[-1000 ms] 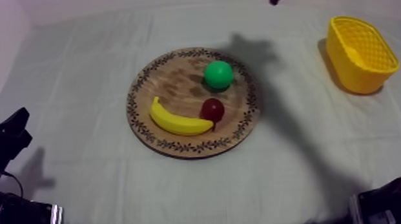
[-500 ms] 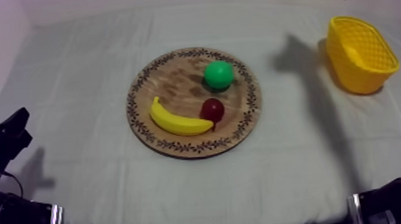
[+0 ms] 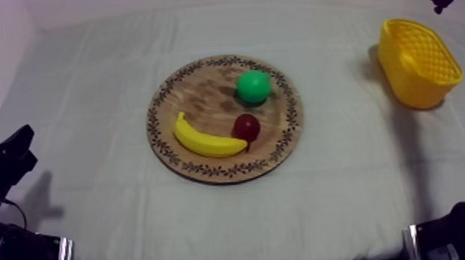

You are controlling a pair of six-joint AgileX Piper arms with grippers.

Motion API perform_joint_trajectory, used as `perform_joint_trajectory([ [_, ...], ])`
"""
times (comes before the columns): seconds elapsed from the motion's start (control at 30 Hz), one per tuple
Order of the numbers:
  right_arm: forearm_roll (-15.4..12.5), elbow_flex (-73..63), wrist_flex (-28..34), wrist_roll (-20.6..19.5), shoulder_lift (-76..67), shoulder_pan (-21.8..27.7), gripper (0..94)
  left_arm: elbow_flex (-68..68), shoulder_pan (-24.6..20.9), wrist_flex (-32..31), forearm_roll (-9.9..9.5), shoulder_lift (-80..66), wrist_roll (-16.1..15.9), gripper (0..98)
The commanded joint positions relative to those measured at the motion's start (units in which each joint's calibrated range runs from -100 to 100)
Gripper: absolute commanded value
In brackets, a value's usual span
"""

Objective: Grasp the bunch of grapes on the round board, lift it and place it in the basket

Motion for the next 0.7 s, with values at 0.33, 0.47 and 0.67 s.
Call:
perform_joint_trajectory([
  [0.33,1.8,-0.6,6.7,-2.0,9.0,1.8,38.9,0.0,0.0,0.0,0.01,0.0,0.0,0.1],
  [0.47,2.0,-1.1,7.9,-2.2,12.5,2.1,38.9,0.0,0.0,0.0,0.01,0.0,0.0,0.1],
  [0.67,1.7,-2.7,9.6,-1.9,17.4,2.6,39.4,0.0,0.0,0.0,0.01,0.0,0.0,0.1],
])
